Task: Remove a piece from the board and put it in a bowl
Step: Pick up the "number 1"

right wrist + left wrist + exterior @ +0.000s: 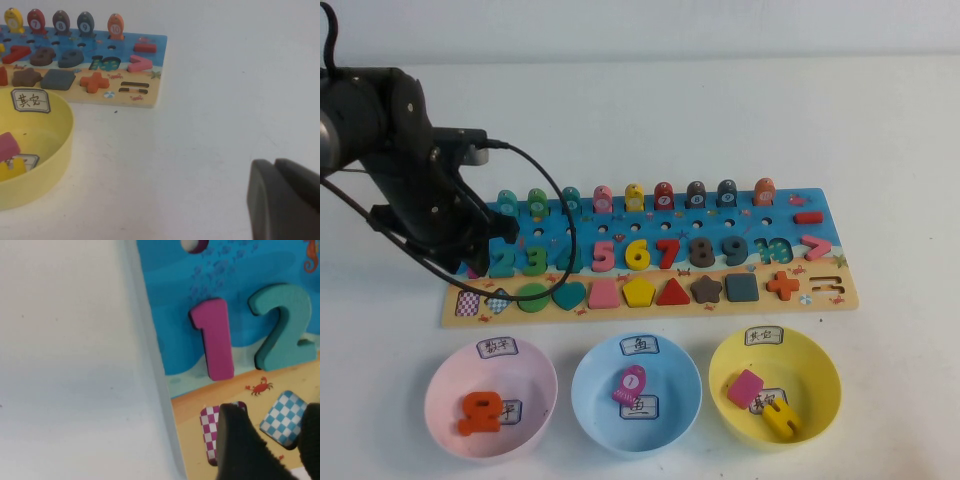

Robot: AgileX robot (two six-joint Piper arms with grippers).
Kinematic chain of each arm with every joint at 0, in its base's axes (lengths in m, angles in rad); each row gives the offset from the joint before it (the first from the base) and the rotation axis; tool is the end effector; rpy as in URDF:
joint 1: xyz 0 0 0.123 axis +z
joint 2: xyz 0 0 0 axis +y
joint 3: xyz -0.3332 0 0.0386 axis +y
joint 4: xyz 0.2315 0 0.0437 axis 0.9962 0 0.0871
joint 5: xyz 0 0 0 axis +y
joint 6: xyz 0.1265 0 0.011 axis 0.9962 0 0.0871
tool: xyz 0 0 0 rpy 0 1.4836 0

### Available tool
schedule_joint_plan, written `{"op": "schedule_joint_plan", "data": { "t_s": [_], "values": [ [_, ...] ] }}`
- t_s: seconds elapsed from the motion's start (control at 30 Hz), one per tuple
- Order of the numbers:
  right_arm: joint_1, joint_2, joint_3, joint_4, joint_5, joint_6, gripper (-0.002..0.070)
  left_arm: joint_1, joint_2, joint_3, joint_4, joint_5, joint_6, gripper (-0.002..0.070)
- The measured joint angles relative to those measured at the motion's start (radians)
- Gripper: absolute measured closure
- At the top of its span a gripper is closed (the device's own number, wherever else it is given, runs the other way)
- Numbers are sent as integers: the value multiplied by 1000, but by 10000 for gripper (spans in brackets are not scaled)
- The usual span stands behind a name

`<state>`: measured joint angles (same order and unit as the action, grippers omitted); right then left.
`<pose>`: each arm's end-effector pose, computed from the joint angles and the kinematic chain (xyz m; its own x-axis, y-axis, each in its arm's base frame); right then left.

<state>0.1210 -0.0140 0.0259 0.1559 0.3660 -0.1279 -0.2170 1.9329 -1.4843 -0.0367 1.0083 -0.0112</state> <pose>0.0189 0.0094 0.1620 -0.2837 -0.0166 -0.9588 -0.1684 0.9852 0.0328 0.3966 -0.0915 0.2355 -0.9632 0.1809 -0.1990 0.1917 0.9808 -0.0366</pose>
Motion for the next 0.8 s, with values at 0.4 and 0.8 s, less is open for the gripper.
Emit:
{"op": "schedule_joint_plan", "data": {
  "t_s": [0.4,0.8],
  "values": [
    [0,0,0,0,0,0,694,0,30,0,13,-7,0,440],
    [0,0,0,0,0,0,694,0,59,0,17,-7,-7,440]
  ]
}}
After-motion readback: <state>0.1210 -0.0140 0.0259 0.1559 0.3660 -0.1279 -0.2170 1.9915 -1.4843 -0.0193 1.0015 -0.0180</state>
